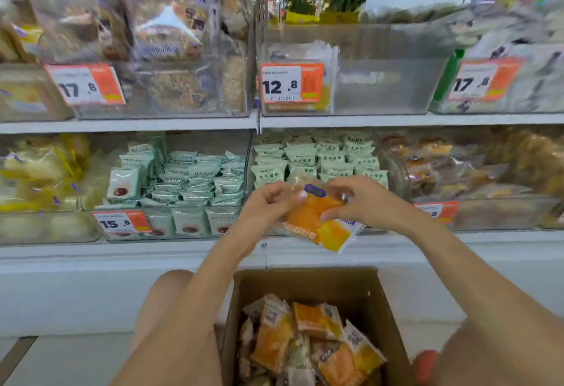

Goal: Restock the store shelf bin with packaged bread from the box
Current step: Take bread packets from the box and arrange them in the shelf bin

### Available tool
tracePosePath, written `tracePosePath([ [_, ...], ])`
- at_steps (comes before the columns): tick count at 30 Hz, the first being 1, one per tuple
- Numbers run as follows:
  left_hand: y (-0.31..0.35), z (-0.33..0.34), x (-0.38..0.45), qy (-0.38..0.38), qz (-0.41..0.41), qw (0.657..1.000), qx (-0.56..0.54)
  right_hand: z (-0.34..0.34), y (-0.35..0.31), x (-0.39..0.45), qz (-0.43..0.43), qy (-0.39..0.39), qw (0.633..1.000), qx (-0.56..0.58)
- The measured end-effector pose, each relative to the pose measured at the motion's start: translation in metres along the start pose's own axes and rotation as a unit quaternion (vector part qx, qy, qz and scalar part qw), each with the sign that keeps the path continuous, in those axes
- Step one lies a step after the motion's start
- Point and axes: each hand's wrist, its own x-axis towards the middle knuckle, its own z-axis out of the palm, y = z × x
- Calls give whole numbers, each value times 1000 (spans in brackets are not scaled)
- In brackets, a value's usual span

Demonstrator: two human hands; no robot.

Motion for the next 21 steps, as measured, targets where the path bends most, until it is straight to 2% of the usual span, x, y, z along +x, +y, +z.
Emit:
tracePosePath([
  [3,66,-25,26,46,92,994,20,-61,-23,3,-27,98,995,-13],
  [5,112,-39,52,107,171,978,61,-103,-39,8,-47,174,984,0],
  [7,153,-49,86,142,250,943,168,-140,-54,17,-74,251,965,-5],
  [9,182,-54,128,147,291,896,301,-172,-66,30,-92,313,945,-28],
  [11,194,-57,169,88,278,849,440,-199,-75,46,-103,359,926,-60],
  [13,201,-55,200,6,233,790,567,-219,-81,62,-108,369,919,-86],
  [14,200,-54,213,-34,215,771,598,-226,-83,71,-115,365,919,-95],
  [15,199,-52,224,-71,195,768,606,-230,-85,79,-122,357,920,-106],
  [18,193,-53,252,-184,95,787,581,-237,-86,104,-140,325,926,-136],
  [21,181,-54,271,-258,81,728,630,-239,-83,123,-155,282,935,-151],
])
